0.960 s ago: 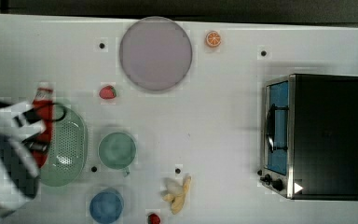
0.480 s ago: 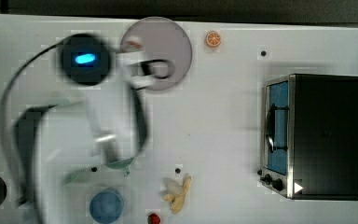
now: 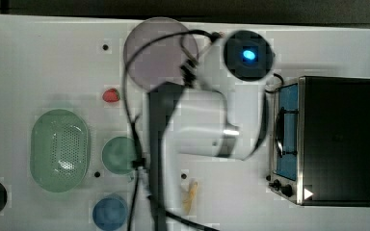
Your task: Pick ketchup from strainer and place it on the table
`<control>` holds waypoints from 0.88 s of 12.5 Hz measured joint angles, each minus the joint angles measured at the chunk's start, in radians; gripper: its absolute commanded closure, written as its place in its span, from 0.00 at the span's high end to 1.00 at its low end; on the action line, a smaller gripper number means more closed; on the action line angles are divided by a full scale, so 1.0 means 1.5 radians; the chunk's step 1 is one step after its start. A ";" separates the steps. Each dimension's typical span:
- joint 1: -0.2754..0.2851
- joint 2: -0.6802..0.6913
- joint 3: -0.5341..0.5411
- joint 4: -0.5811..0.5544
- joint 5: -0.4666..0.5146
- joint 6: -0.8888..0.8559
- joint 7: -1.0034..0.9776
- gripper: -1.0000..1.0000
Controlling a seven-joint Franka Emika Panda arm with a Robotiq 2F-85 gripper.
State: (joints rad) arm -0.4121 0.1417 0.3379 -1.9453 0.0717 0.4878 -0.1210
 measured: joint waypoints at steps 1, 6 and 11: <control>-0.005 -0.003 -0.014 -0.021 -0.002 0.002 -0.003 0.60; -0.008 0.001 -0.023 -0.150 -0.008 0.040 -0.008 0.60; 0.029 0.075 -0.019 -0.243 -0.028 0.226 -0.009 0.64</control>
State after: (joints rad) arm -0.3682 0.2544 0.3101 -2.3105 0.0300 0.8271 -0.1349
